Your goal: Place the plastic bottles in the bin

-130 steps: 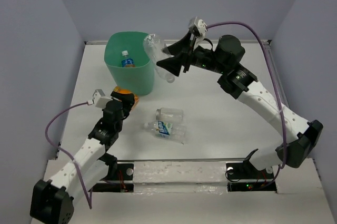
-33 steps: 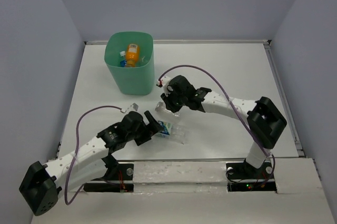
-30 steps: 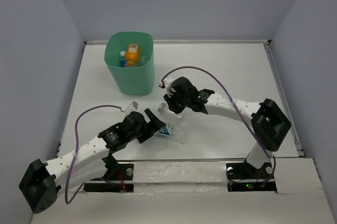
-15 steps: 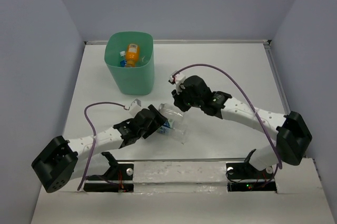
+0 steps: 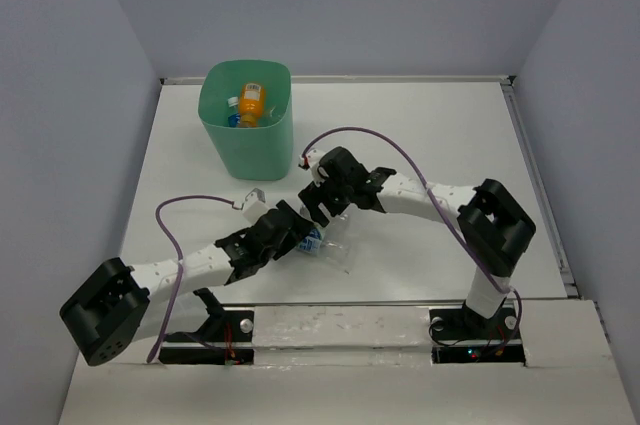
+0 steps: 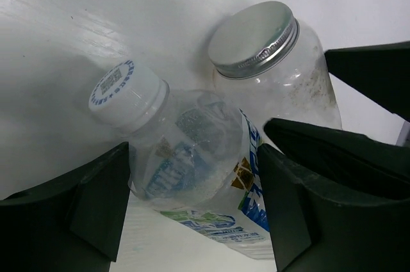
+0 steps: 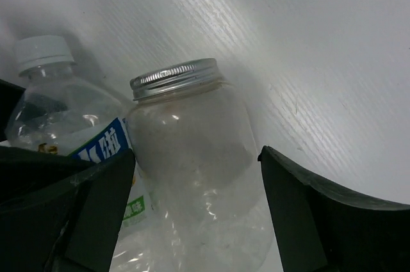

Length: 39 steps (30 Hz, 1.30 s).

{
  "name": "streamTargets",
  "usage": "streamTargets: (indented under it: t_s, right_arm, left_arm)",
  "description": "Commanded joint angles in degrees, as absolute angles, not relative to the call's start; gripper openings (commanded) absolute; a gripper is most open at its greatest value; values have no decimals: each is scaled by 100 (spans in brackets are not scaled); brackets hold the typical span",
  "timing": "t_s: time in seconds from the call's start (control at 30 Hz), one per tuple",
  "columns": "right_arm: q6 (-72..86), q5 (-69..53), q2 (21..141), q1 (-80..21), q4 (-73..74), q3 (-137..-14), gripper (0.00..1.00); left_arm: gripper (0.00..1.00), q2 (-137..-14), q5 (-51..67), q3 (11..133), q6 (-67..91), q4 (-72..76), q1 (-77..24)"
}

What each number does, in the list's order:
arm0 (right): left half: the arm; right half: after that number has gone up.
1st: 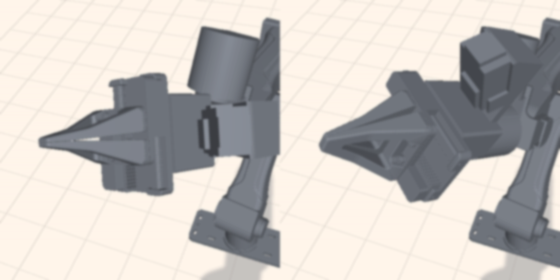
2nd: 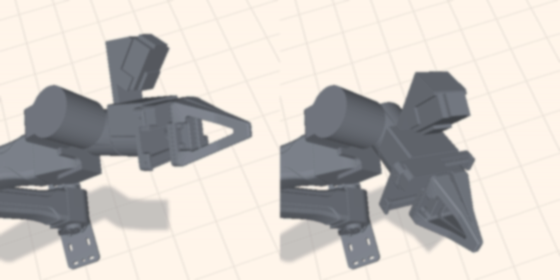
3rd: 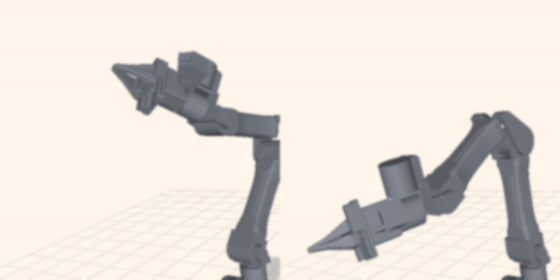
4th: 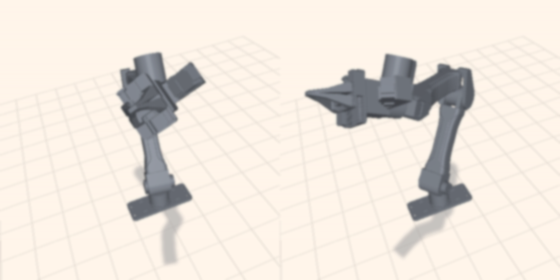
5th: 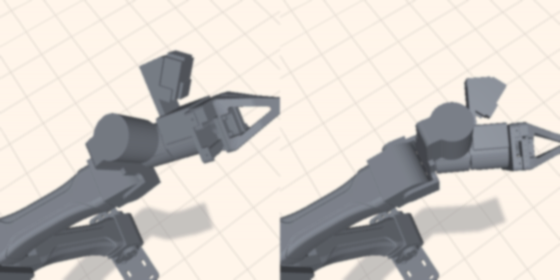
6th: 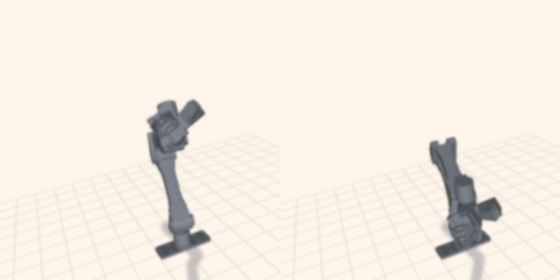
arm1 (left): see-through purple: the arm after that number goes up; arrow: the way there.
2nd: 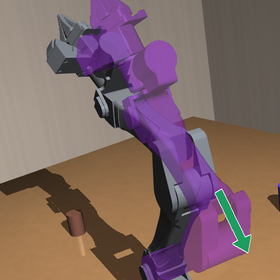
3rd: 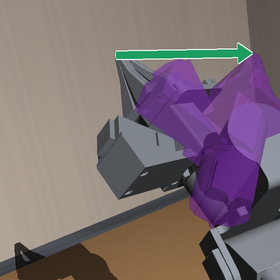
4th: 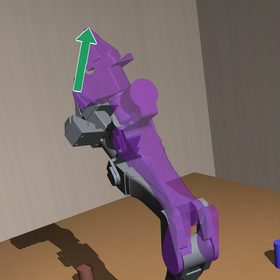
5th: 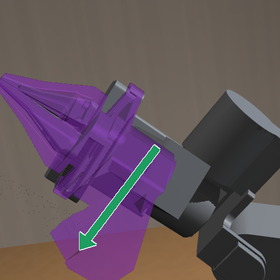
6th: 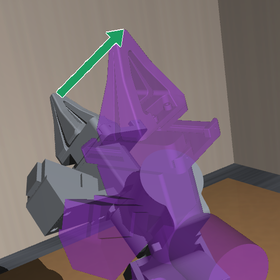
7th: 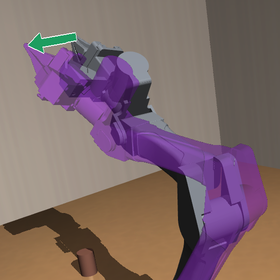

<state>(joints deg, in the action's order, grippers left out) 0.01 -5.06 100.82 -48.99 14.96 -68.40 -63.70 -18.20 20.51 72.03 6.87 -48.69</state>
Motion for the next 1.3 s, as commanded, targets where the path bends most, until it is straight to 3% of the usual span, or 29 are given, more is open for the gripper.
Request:
streamTargets:
  t_s: [0.0, 0.07, 0.13, 0.27, 0.3, 0.43, 0.93, 1.27]
  right_arm:
    - [-264, -720, 10449, -4816, 1582, -7312, 86]
    - [-290, -738, 10634, -4816, 1591, -7356, 86]
    - [-290, -756, 10722, -4816, 1600, -7400, 79]
    - [-194, -616, 10653, -4816, 1547, -7418, 56]
    - [-167, -537, 10522, -4816, 1529, -7383, 41]
    - [-27, -334, 10091, -4755, 1372, -7094, 28]
    - [510, 334, 7753, -4649, 1055, -5854, 19]
    - [615, 360, 6653, -4649, 1063, -5388, 17]
  left_arm:
    - [63, -6171, -2285, 1916, 6909, 414, -4887]
    - [58, -5925, -2329, 1907, 6812, 308, -4887]
    - [55, -5697, -2434, 1872, 6759, 115, -4887]
    - [50, -4951, -2636, 1916, 6531, -359, -4887]
    - [49, -4844, -2689, 1942, 6487, -534, -4887]
    - [47, -4474, -2812, 2161, 6232, -965, -4887]
    - [47, -4271, -3155, 3743, 5415, -1450, -4887]
    - [49, -5255, -3946, 6396, 3675, -914, -4554]
